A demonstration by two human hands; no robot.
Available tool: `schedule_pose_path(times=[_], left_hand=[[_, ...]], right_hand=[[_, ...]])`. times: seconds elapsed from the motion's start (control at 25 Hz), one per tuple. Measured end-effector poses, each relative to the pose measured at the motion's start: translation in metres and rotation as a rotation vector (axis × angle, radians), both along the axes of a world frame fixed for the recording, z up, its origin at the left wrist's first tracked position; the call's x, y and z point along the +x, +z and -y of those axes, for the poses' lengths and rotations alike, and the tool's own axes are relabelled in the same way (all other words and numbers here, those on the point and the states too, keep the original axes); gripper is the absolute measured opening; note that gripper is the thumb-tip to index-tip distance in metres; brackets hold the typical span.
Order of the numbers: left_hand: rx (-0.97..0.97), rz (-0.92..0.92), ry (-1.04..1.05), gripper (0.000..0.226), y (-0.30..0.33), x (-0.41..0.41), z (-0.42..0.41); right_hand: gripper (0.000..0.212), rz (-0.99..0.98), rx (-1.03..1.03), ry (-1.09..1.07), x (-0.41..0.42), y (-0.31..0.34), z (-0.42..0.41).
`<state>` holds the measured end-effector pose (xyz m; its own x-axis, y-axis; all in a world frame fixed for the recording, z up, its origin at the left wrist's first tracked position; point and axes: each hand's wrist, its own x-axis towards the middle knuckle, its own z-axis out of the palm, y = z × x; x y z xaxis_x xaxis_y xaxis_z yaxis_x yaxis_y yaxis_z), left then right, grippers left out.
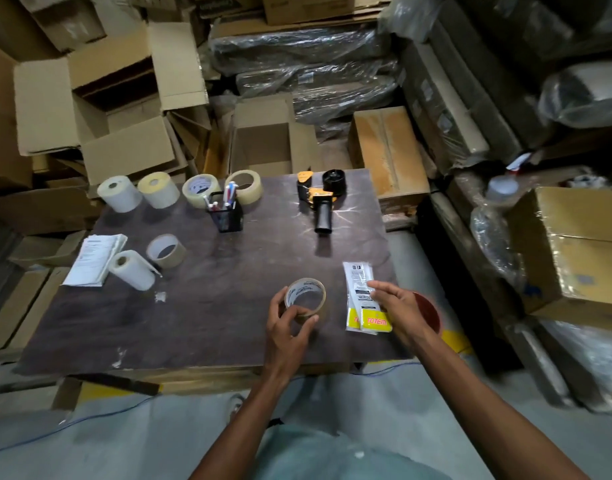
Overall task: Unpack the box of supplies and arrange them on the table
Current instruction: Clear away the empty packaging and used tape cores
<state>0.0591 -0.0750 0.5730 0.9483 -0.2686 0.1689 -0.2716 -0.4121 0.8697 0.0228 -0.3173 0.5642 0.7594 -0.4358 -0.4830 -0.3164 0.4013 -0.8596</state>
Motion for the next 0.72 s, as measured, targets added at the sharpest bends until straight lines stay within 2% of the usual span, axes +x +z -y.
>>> schedule_pose_path(times=[0.36,0.72], left_hand=[[0.029,0.023,-0.14,0.012,0.013,-0.005,0.118],[0.01,-0.075,-0.366,0.013,-0.001,0.012,0.226]], right_hand=[[0.02,-0.058,0.032,-0.135,-0.037,-0.016,0.097],[0.023,-0.153,-0.026,-0.321,-0.061,-0.04,0.189]])
